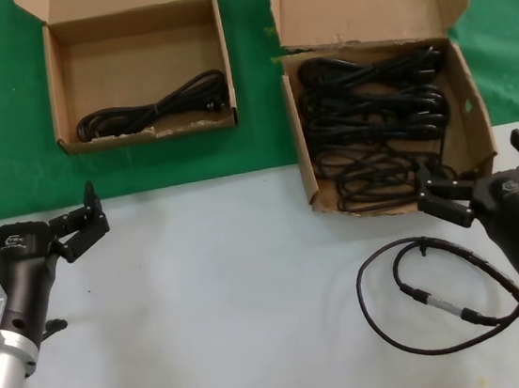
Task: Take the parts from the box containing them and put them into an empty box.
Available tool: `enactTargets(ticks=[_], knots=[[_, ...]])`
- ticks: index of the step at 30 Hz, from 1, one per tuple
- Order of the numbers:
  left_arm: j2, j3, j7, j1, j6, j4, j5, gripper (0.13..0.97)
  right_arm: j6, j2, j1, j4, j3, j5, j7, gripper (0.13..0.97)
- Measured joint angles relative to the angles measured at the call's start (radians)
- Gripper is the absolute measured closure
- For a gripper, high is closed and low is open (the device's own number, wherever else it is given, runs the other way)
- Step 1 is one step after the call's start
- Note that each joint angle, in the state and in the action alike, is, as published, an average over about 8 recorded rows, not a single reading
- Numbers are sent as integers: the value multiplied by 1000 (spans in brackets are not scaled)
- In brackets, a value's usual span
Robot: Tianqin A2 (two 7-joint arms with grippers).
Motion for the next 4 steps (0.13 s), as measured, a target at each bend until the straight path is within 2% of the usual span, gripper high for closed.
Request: enactTargets(ticks=[4], knots=[[0,0,0,0,0,0,0,132,0,0,0,0,0,0,0,129]])
